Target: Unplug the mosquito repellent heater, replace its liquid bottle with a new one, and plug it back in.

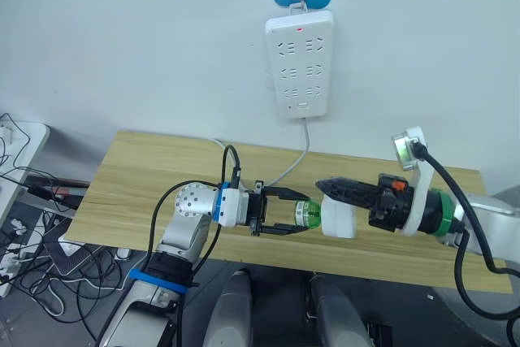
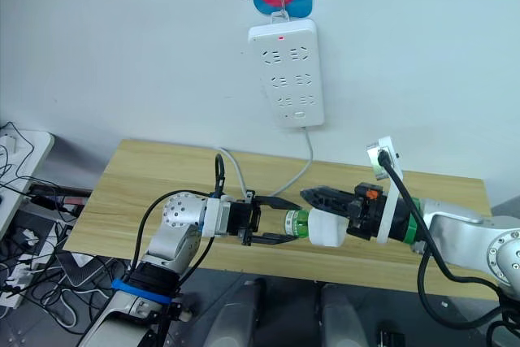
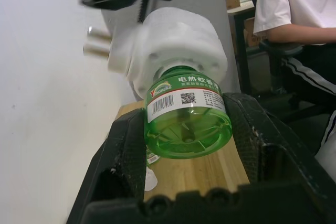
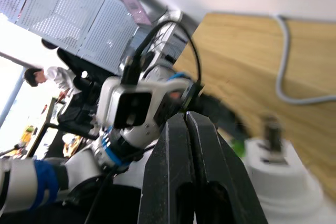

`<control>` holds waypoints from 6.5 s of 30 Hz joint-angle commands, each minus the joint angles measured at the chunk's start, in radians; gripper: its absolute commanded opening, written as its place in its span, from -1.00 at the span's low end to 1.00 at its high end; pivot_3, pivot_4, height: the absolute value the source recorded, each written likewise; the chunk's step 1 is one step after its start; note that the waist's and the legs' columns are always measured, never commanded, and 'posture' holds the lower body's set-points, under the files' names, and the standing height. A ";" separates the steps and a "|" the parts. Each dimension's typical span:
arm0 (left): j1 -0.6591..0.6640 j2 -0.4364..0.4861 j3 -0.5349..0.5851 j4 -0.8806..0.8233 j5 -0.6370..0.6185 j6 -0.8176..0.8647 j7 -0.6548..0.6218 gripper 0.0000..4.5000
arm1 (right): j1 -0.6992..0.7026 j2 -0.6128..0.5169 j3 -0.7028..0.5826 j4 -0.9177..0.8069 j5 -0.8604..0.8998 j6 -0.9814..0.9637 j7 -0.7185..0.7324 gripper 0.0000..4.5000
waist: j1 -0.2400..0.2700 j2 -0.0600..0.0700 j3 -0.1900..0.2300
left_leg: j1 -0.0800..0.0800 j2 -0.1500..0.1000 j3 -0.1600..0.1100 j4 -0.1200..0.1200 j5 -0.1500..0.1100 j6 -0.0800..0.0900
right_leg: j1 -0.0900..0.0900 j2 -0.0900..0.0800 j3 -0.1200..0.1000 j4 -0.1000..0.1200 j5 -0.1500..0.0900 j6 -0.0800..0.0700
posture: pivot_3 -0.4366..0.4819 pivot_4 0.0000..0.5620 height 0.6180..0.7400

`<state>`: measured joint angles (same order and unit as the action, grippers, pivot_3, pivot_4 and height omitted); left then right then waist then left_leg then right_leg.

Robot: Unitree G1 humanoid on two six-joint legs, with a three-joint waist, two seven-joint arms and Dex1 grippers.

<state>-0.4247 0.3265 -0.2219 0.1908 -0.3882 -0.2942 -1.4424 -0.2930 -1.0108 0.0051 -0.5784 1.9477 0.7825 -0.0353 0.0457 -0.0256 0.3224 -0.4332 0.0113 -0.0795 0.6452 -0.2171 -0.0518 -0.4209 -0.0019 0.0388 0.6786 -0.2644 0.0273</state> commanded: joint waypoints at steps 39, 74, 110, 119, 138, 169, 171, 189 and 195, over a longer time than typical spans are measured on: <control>-0.020 -0.012 -0.009 -0.006 0.001 -0.002 0.033 -0.04 | 0.298 -0.007 -0.015 -0.230 0.025 -0.050 0.009 -0.97 | -0.020 0.000 0.000 | 0.000 0.000 0.000 0.000 0.000 0.000 | 0.000 0.000 0.000 0.001 -0.002 0.004 | 0.23 0.12 1.00; -0.006 -0.014 0.007 -0.052 -0.051 0.015 -0.022 -0.04 | 0.015 -0.028 0.020 0.095 -0.138 0.192 0.021 -0.97 | -0.021 0.000 0.000 | 0.000 0.000 0.000 0.000 0.000 0.000 | 0.000 0.000 0.000 0.001 0.000 0.000 | 0.25 0.13 1.00; -0.027 -0.038 0.035 -0.077 -0.090 -0.028 -0.029 -0.04 | 0.481 0.156 -0.380 0.243 0.025 0.330 0.307 0.98 | -0.022 0.000 0.000 | 0.001 0.000 0.001 0.000 0.000 0.000 | 0.000 0.001 0.001 0.001 -0.002 0.004 | 0.25 0.11 1.00; -0.027 -0.048 0.031 -0.106 -0.107 -0.020 -0.030 -0.04 | 0.410 0.216 -0.274 0.254 0.025 0.338 0.355 0.98 | -0.021 0.000 0.000 | 0.000 0.000 0.001 0.000 0.000 0.000 | 0.000 0.001 0.001 0.001 -0.003 0.004 | 0.28 0.14 1.00; -0.012 -0.043 0.029 -0.147 -0.120 0.007 -0.028 -0.04 | 0.363 0.323 -0.237 0.279 0.025 0.334 0.290 0.98 | -0.020 0.000 0.000 | 0.000 0.000 0.001 0.000 0.000 0.000 | 0.000 0.001 0.001 0.001 -0.003 0.004 | 0.31 0.14 1.00; 0.118 0.182 0.155 -0.269 -0.095 0.465 0.307 0.98 | 0.342 0.238 -0.235 0.164 0.025 0.254 0.075 1.00 | -0.021 0.000 0.000 | 0.000 0.001 -0.001 -0.001 0.000 0.000 | 0.000 0.001 0.001 0.001 -0.003 0.005 | 0.38 0.07 1.00; 0.138 0.211 0.189 -0.307 -0.115 0.560 0.367 0.98 | 0.330 0.220 -0.216 0.138 0.025 0.226 0.031 1.00 | -0.020 0.000 0.000 | 0.000 0.001 -0.001 -0.001 0.000 0.000 | 0.000 0.001 0.001 0.001 -0.003 0.005 | 0.40 0.05 1.00; 0.478 0.248 0.268 -0.619 -0.119 0.991 0.776 0.98 | 0.255 0.158 -0.093 -0.009 -0.138 0.114 -0.152 1.00 | 0.008 0.001 -0.001 | 0.000 0.001 -0.001 -0.002 0.000 0.000 | -0.001 -0.004 0.003 0.000 -0.003 0.005 | 0.41 0.03 1.00; 0.480 0.180 0.201 -0.583 -0.057 0.960 0.852 0.98 | 0.260 0.174 -0.079 -0.044 -0.163 0.078 -0.197 1.00 | 0.012 0.001 -0.001 | 0.000 0.000 -0.001 -0.002 0.000 0.000 | -0.001 -0.006 0.003 -0.001 -0.003 0.005 | 0.38 0.05 1.00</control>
<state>0.0562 0.5192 0.0007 -0.3871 -0.4650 0.6880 -0.6088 -0.0377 -0.8410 -0.0736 -0.5795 1.7870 0.8790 -0.2216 0.0575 -0.0248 0.3215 -0.4334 0.0117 -0.0800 0.6434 -0.2170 -0.0523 -0.4215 -0.0078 0.0421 0.6780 -0.2673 0.0319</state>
